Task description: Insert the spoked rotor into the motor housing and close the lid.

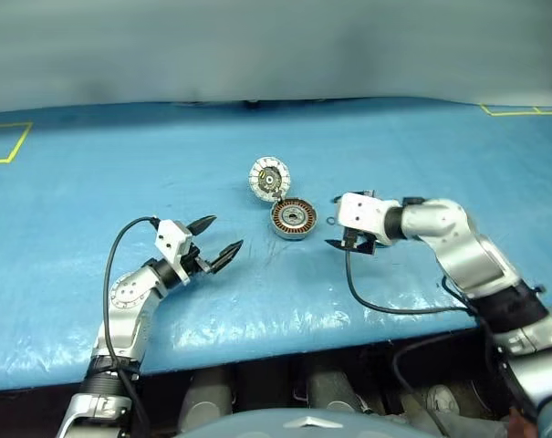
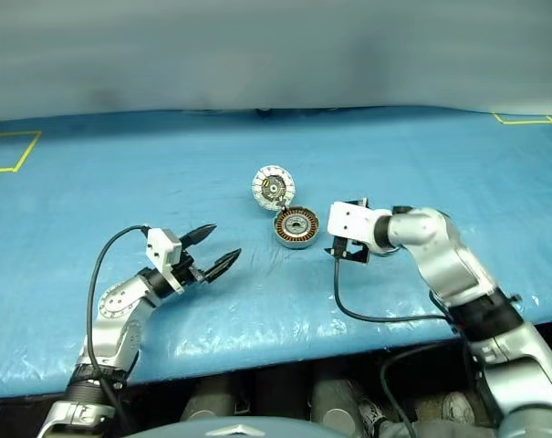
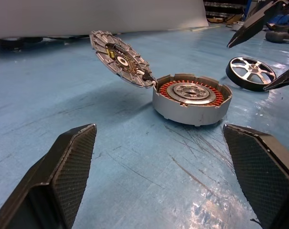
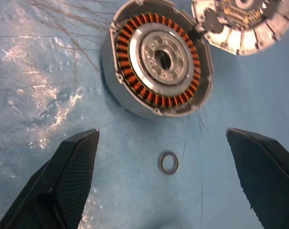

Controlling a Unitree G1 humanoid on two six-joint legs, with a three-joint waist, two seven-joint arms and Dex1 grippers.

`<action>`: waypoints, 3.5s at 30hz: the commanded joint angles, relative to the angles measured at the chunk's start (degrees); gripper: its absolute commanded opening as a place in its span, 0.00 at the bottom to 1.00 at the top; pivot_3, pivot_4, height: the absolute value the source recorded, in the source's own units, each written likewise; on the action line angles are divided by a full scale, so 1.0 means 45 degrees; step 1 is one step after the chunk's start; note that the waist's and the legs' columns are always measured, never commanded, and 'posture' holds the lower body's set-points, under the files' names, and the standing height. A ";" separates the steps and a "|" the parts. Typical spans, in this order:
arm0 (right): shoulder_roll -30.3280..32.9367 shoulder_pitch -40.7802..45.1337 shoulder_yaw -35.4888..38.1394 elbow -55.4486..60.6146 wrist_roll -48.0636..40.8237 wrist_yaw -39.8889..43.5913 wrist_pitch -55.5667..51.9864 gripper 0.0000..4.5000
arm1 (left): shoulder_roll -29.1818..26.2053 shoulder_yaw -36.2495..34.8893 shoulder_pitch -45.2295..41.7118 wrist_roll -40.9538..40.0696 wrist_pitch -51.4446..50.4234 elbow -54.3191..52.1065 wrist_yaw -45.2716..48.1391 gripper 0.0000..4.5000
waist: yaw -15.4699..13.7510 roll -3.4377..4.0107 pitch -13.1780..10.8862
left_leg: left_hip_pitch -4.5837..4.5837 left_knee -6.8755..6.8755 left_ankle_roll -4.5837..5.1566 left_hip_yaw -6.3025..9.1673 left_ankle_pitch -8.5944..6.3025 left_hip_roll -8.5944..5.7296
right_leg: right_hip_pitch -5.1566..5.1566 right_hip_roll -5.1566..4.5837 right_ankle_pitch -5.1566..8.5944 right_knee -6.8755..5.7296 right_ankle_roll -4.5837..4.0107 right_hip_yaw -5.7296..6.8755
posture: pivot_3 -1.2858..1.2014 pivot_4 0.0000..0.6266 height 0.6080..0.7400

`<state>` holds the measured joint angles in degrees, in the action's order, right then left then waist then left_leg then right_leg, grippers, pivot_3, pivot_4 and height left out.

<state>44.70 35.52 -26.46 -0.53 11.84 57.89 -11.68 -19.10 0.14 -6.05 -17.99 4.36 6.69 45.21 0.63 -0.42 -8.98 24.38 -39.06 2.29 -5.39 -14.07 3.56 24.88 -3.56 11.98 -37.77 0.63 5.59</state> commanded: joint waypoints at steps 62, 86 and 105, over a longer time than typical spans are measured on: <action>-0.3057 0.3745 -0.2367 -0.4514 0.4643 0.2698 0.3933 0.99 | 0.0590 0.0600 0.1203 0.0219 0.0103 -0.1178 -0.0662 1.00 | 0.0008 0.0002 0.0001 | 0.0043 -0.0015 -0.0023 -0.0113 0.0013 0.0001 | 0.0089 0.0008 -0.0057 -0.0040 0.0019 -0.0049 | 0.52 0.24 1.00; -0.3504 0.1288 -0.0455 -0.3037 0.2959 0.2306 0.1415 0.46 | 0.0463 0.0350 0.1358 0.0323 0.0237 -0.1144 -0.0856 1.00 | -0.0040 0.0002 0.0016 | -0.0094 -0.0010 -0.0002 -0.0078 -0.0004 0.0021 | -0.0070 -0.0025 -0.0034 -0.0013 -0.0013 -0.0032 | 0.52 0.24 1.00; -0.6617 -0.2887 -0.0540 0.4308 0.1480 -0.0189 -0.6159 0.46 | -0.0416 -0.0829 0.2514 0.0131 -0.0013 -0.1815 -0.1280 1.00 | 0.0030 -0.0008 0.0016 | -0.0109 0.0003 -0.0059 -0.0088 -0.0033 0.0085 | -0.0035 0.0000 0.0031 -0.0024 -0.0114 -0.0011 | 0.52 0.24 1.00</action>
<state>16.18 22.89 -28.81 16.60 19.81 58.95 -37.95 -20.52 -2.54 5.24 -16.65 4.20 1.36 39.84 0.76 -0.46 -8.91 23.89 -39.05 2.02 -5.79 -14.22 3.95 24.73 -3.56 12.12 -37.87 0.11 5.54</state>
